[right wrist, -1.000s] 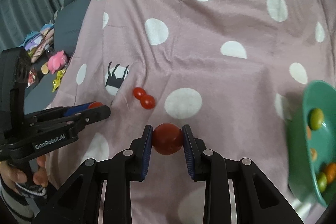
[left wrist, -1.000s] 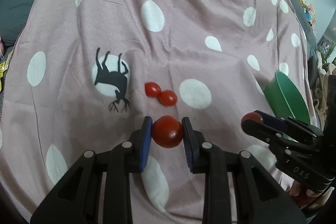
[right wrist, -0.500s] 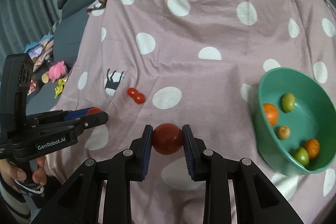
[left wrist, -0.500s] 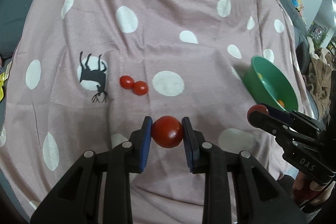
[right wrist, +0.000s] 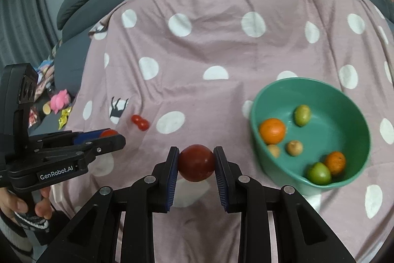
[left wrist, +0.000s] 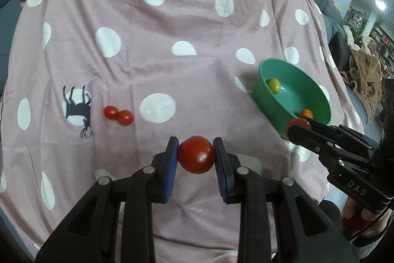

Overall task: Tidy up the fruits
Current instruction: 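Carry both held cherry tomatoes over the green bowl with both tools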

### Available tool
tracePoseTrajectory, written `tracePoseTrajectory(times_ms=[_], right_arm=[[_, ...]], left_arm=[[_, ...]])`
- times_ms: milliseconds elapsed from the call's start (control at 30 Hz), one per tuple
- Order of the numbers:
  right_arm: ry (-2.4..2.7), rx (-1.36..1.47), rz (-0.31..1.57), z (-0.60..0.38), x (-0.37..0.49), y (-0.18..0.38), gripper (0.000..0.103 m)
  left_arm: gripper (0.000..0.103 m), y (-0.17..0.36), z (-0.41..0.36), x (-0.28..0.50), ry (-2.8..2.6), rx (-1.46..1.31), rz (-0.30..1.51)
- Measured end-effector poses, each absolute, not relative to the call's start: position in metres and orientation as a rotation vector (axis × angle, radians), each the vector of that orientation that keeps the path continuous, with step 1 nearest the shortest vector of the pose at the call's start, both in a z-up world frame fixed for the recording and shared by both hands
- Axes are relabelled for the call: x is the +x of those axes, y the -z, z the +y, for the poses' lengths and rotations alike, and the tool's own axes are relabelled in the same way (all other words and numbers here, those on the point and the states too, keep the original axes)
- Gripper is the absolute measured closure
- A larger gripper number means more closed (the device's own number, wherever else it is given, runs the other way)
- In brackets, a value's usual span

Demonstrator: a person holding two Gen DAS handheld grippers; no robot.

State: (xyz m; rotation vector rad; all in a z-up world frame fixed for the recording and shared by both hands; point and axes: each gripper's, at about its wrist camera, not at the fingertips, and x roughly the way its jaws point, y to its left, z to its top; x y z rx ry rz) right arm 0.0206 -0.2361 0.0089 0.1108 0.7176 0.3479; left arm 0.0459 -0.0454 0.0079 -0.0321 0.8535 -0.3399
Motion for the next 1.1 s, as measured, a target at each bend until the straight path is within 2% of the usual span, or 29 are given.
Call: tracePoseTrajectory(times_ms=[1100], right_arm=[[-0.125,0.28,0.644,-0.358,0.017,-0.001,0.072]], left_arm=[[0.074,-0.014,-0.218,0.087,0.598,0.19,0.844]])
